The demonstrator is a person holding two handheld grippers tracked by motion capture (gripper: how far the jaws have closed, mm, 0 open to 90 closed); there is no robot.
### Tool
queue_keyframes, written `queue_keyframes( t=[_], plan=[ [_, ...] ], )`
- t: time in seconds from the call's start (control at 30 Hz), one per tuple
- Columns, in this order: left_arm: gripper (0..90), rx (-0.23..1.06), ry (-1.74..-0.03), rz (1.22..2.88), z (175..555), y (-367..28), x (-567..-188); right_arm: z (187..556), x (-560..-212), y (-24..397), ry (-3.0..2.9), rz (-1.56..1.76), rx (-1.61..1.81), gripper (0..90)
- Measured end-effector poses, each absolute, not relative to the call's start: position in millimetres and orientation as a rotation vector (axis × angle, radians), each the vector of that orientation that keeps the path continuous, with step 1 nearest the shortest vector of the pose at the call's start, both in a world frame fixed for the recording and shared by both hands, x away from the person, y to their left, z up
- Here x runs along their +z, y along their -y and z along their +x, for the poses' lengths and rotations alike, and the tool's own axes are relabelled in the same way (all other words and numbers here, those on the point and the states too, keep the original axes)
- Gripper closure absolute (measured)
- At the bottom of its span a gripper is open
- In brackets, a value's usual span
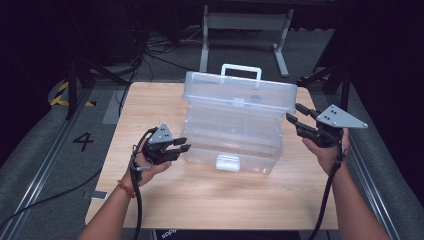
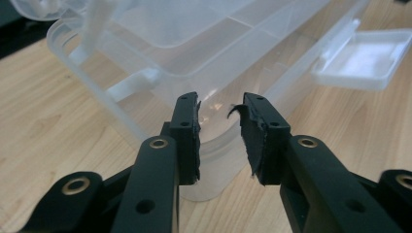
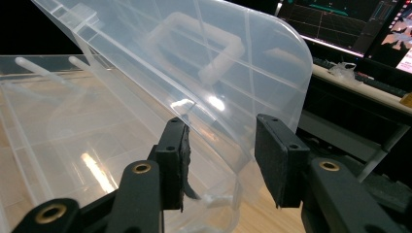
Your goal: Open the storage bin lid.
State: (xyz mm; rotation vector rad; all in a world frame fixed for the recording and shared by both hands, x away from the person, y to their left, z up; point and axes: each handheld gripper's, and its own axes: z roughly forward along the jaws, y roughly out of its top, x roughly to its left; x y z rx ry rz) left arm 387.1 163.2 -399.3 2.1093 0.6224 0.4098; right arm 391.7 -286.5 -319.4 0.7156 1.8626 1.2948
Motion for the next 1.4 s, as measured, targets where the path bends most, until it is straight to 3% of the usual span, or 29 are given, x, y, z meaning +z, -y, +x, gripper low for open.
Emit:
queue_keyframes(
  t=[0.93,1.13,1.3,1.4],
  plan=[
    [66.5,0.311,-0.596,2.106,389,-156,-404,423,-313,286,-1.795,0.808,1.253,77.2],
    [66.1,0.315,-0.579,2.124,388,-154,-404,426,-315,284,-1.793,0.807,1.252,77.1],
    [66.2,0.313,-0.578,2.130,388,-154,-403,433,-317,281,-1.805,0.828,1.249,68.5],
    [66.1,0.314,-0.577,2.131,388,-153,-403,437,-318,280,-1.790,0.835,1.234,69.8]
  ],
)
